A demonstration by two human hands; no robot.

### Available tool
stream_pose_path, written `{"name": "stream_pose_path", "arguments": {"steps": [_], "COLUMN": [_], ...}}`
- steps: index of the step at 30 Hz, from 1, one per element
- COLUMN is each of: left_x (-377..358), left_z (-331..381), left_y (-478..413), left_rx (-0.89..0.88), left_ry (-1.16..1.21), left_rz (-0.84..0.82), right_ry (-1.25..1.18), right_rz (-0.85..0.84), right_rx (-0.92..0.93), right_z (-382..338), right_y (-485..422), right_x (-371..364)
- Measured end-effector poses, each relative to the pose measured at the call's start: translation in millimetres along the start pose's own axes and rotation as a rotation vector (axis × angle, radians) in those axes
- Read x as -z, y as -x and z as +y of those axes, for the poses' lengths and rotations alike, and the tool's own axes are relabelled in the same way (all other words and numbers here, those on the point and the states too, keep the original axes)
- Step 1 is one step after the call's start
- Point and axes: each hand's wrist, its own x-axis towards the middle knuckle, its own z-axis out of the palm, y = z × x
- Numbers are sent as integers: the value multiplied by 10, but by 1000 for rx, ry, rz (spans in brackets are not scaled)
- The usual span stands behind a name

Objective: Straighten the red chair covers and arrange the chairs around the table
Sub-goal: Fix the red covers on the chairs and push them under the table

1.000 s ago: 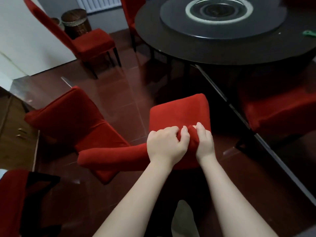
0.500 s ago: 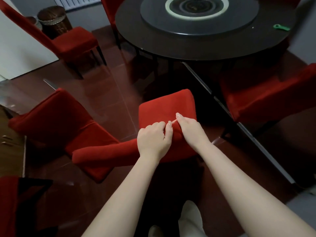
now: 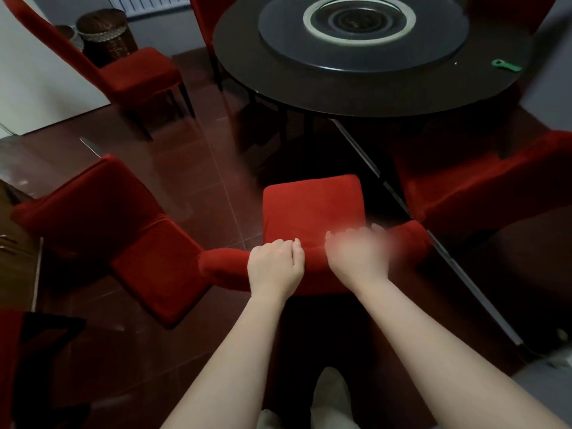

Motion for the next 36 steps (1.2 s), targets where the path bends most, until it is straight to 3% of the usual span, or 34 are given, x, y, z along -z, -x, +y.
{"name": "stream_pose_path", "arguments": {"steps": [7,13,22,28,31,36], "left_x": [-229,-258,-202,135,467,1028], "left_z": [341,320,343,49,-221,-736], "left_y": [-116,-125,-187,-179,-142,42], "left_rx": [-23,-19,31,-15,19,279], "left_ry": [-64,-72,-131,169,114,170], "left_rz": [-38,-8,-218,-383,-316,-193], "right_ry": [-12,-9,39,53,80,-4], "right_rz": [-14,-132,-246,-327,-404,-384], "right_rx": [-59,-26,-30,0,61,234], "right_z": [296,313,319,326,313,-78], "right_y": [99,0,-62,-73,-173,-482], "right_x": [-133,-122,-93,-36,22,238]}}
